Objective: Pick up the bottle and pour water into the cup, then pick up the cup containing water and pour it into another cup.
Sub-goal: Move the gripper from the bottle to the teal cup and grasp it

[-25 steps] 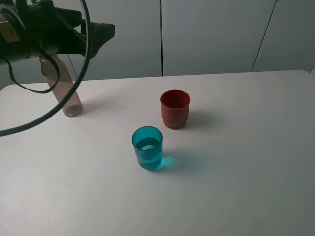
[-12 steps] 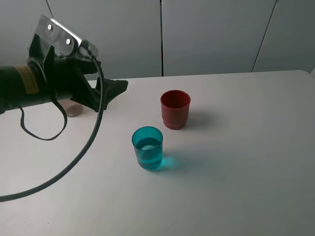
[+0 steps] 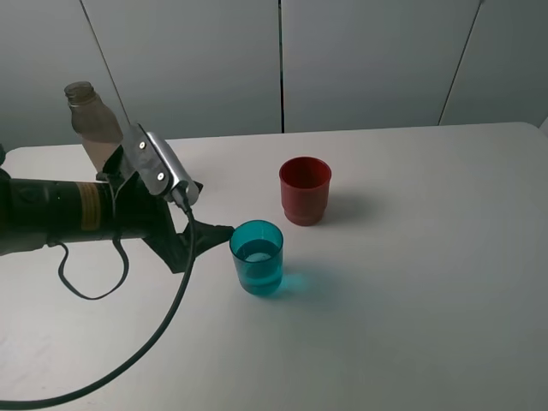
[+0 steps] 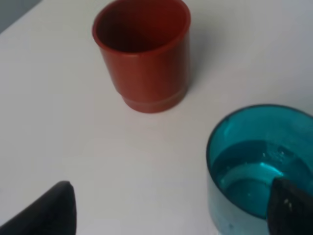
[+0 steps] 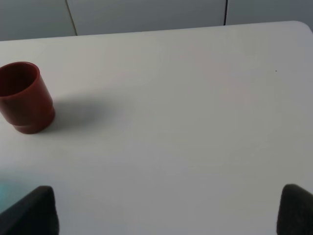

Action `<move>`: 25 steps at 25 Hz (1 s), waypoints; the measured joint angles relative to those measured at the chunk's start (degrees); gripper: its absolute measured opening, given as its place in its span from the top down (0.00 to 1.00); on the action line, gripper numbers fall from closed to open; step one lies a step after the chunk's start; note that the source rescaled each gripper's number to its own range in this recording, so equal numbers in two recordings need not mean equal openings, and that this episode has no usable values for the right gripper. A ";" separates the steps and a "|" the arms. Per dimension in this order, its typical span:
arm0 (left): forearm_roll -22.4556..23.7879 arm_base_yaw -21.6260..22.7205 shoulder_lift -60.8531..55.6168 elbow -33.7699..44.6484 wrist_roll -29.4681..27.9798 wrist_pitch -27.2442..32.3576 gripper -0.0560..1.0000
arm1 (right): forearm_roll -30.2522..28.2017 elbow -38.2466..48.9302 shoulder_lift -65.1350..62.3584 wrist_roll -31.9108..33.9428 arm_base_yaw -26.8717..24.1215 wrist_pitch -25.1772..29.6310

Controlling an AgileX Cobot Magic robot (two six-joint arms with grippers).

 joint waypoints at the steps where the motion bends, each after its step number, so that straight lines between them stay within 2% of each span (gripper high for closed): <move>1: 2.70 1.16 0.06 0.27 -1.74 -0.84 0.00 | 0.00 0.00 0.00 0.00 0.00 0.00; 4: 11.57 5.39 0.12 1.06 -4.94 -4.14 0.00 | 0.00 0.00 0.00 0.00 0.00 0.00; 7: 20.88 9.20 0.22 1.68 -5.80 -7.09 0.00 | 0.00 0.00 0.00 0.00 0.00 0.00; 11: 29.08 14.01 2.52 0.40 -6.05 -13.15 0.00 | 0.00 0.00 0.00 0.00 0.00 0.00; 16: 40.23 17.31 7.82 -3.11 -6.05 -16.00 0.00 | 0.00 0.00 0.00 0.00 0.00 0.00; 20: 44.92 18.99 12.13 -5.54 -2.94 -20.78 0.00 | 0.00 0.00 0.00 0.00 0.00 0.00; 25: 45.69 19.82 17.90 -8.47 -0.59 -25.24 0.00 | 0.00 0.00 0.00 0.00 0.00 0.00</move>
